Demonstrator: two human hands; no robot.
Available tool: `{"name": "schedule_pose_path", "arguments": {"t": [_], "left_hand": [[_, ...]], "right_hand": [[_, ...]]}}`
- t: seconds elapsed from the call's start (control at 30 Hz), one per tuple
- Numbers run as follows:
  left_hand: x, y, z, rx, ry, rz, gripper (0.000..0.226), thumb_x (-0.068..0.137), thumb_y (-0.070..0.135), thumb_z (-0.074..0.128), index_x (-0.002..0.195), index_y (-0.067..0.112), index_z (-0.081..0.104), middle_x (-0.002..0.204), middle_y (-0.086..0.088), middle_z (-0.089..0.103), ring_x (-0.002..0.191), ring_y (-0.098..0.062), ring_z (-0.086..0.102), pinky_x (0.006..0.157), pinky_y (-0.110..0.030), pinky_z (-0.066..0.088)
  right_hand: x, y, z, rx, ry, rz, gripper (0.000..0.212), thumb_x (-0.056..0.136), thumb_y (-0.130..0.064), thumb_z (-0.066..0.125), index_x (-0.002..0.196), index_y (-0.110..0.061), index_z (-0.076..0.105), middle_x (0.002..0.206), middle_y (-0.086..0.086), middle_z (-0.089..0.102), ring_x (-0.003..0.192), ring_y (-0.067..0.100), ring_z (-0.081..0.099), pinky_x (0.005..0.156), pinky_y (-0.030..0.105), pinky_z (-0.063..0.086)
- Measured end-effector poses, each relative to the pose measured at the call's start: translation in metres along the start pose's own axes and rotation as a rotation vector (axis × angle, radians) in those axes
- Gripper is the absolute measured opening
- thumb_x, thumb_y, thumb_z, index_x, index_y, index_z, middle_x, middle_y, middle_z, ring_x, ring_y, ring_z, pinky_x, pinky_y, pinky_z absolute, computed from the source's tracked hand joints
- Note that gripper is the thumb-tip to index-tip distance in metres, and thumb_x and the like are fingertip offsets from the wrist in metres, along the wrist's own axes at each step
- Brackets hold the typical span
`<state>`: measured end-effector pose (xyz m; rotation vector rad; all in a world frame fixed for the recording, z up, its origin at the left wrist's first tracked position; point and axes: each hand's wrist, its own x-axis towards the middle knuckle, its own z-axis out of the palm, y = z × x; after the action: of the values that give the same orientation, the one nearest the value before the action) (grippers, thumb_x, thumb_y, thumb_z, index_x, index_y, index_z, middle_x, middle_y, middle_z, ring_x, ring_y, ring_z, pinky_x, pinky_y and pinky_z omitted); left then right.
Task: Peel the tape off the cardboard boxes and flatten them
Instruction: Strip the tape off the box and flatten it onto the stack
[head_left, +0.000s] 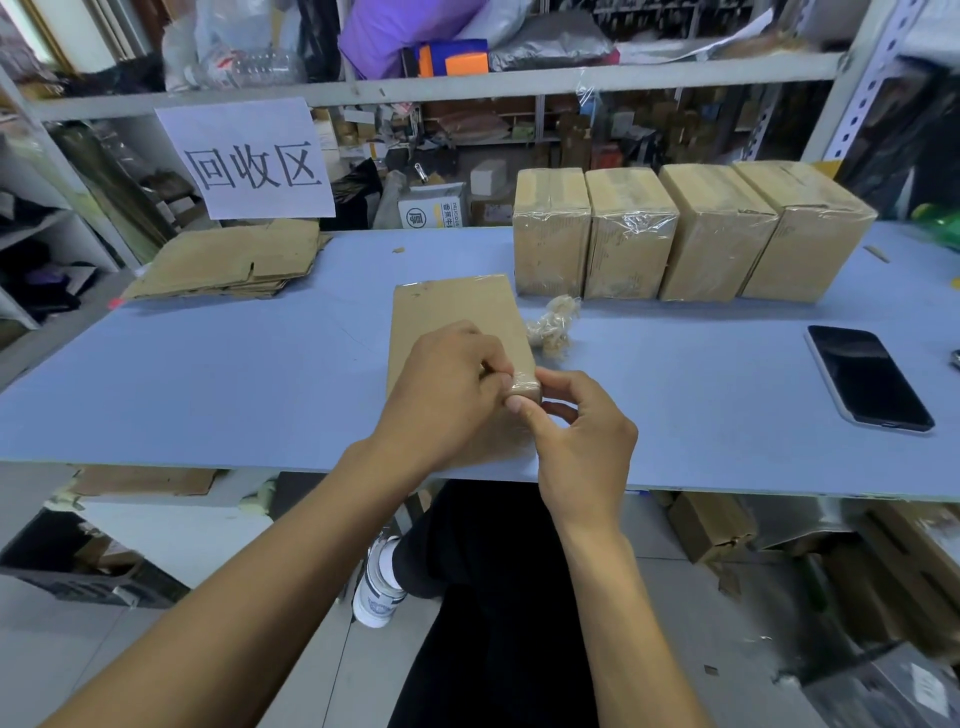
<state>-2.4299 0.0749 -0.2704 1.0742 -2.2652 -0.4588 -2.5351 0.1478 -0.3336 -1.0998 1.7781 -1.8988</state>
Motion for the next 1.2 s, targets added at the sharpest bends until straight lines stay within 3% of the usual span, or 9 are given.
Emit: {"name": "schedule_pose_path", "arguments": {"t": [0.17, 0.27, 0.5, 0.6, 0.8, 1.0, 1.2], "left_hand": [[0.002, 0.001, 0.003, 0.008, -0.007, 0.005, 0.012, 0.085, 0.006, 0.067, 0.079, 0.015, 0.073, 0.095, -0.002, 0.059, 0.082, -0.014, 0.055, 0.068, -0.011, 0.034], [-0.003, -0.002, 0.007, -0.007, 0.028, 0.007, 0.012, 0.086, 0.006, 0.067, 0.081, 0.015, 0.075, 0.092, -0.002, 0.058, 0.08, -0.014, 0.054, 0.07, -0.009, 0.035], [-0.008, -0.001, 0.018, 0.038, 0.05, 0.003, 0.009, 0.09, 0.004, 0.059, 0.087, 0.008, 0.066, 0.095, -0.005, 0.051, 0.09, -0.021, 0.051, 0.075, -0.028, 0.037], [-0.009, -0.004, 0.019, 0.036, 0.077, 0.032, 0.008, 0.09, 0.008, 0.058, 0.089, 0.009, 0.066, 0.094, -0.004, 0.053, 0.085, -0.021, 0.054, 0.076, -0.036, 0.045], [-0.016, -0.009, 0.021, -0.036, 0.147, 0.068, 0.019, 0.084, 0.015, 0.059, 0.089, 0.012, 0.078, 0.09, -0.001, 0.064, 0.094, -0.006, 0.057, 0.075, -0.018, 0.043], [-0.002, -0.002, 0.016, 0.034, 0.102, 0.008, 0.011, 0.084, 0.008, 0.067, 0.084, 0.014, 0.076, 0.088, -0.003, 0.063, 0.088, -0.02, 0.057, 0.074, -0.025, 0.038], [-0.004, -0.003, 0.023, 0.081, 0.129, 0.026, 0.01, 0.086, 0.005, 0.064, 0.086, 0.011, 0.073, 0.085, 0.001, 0.05, 0.094, -0.023, 0.047, 0.074, -0.019, 0.029]], "right_hand": [[-0.001, -0.001, 0.001, -0.046, 0.003, -0.023, 0.039, 0.078, -0.015, 0.083, 0.087, -0.047, 0.062, 0.092, -0.011, 0.073, 0.088, 0.007, 0.069, 0.083, 0.028, 0.055], [0.0, 0.001, 0.003, -0.046, 0.01, -0.021, 0.026, 0.077, -0.015, 0.084, 0.09, -0.033, 0.071, 0.091, -0.011, 0.073, 0.088, 0.008, 0.069, 0.083, 0.029, 0.055], [-0.002, 0.003, 0.004, -0.012, 0.024, -0.009, 0.021, 0.077, -0.012, 0.083, 0.093, -0.023, 0.074, 0.092, -0.011, 0.073, 0.089, 0.007, 0.07, 0.083, 0.026, 0.054], [-0.001, 0.002, 0.003, -0.001, 0.014, 0.0, 0.027, 0.078, -0.013, 0.083, 0.09, -0.034, 0.071, 0.093, -0.01, 0.073, 0.09, 0.007, 0.07, 0.084, 0.025, 0.053], [0.0, 0.001, 0.003, -0.017, 0.018, -0.017, 0.038, 0.077, -0.013, 0.085, 0.084, -0.045, 0.064, 0.092, -0.011, 0.073, 0.089, 0.007, 0.071, 0.083, 0.023, 0.054], [0.003, 0.005, 0.002, -0.005, 0.004, -0.01, 0.027, 0.077, -0.013, 0.084, 0.087, -0.034, 0.071, 0.092, -0.011, 0.073, 0.089, 0.01, 0.071, 0.085, 0.034, 0.057], [0.004, 0.007, 0.003, 0.008, 0.018, -0.001, 0.02, 0.076, -0.011, 0.084, 0.091, -0.021, 0.075, 0.091, -0.008, 0.073, 0.086, 0.011, 0.071, 0.083, 0.038, 0.057]]}}
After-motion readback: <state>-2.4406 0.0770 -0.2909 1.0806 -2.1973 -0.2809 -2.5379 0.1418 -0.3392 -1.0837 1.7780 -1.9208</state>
